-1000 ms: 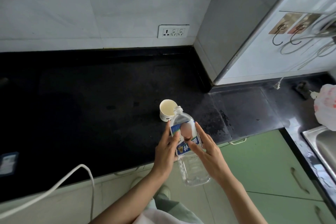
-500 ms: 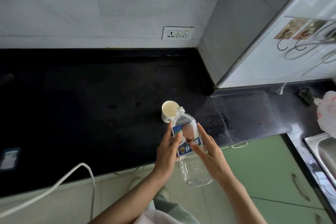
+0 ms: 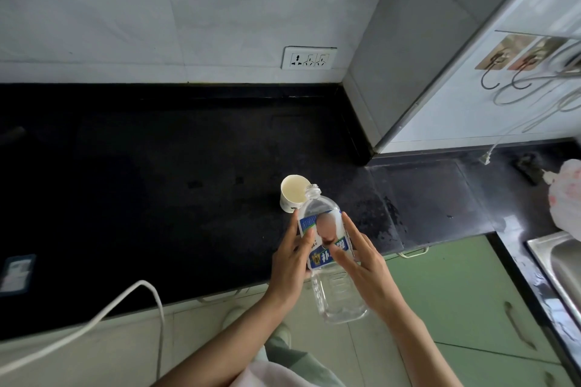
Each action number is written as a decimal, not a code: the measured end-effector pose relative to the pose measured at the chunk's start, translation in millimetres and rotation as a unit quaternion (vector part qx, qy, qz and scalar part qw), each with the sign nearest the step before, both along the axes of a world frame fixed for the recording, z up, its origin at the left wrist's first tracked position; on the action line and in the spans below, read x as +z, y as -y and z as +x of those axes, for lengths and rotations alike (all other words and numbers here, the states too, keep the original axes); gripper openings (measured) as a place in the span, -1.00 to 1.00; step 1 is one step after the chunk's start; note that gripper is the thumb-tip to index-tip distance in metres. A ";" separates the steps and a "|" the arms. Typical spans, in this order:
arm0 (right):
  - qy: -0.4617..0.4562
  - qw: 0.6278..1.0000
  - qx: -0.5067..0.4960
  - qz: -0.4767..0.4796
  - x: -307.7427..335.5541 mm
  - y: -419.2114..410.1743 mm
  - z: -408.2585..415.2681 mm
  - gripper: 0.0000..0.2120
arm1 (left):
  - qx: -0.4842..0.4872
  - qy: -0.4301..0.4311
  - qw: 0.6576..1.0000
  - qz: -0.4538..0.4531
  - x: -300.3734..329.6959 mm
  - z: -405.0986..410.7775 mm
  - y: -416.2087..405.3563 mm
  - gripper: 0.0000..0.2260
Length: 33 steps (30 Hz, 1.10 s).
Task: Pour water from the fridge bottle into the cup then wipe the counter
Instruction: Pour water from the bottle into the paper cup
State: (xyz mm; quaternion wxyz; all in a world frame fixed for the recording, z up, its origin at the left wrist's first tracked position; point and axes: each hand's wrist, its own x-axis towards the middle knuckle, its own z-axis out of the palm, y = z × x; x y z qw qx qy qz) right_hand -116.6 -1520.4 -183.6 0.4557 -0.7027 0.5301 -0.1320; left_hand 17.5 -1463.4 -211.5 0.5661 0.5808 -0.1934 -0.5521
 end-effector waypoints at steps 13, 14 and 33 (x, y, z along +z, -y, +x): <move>-0.009 1.000 0.005 -0.006 -1.5 1.9 -0.1 -0.41 | -0.003 -0.005 1.000 0.001 -1.5 1.7 2.7 -0.56; -0.009 1.000 0.004 -0.005 -1.7 1.8 0.0 -0.40 | -0.004 -0.003 1.000 0.000 -1.7 1.6 2.7 -0.57; -0.019 1.000 0.007 0.000 -8.4 2.5 0.7 -0.39 | -0.010 -0.006 1.000 0.015 -5.6 2.3 1.4 -0.59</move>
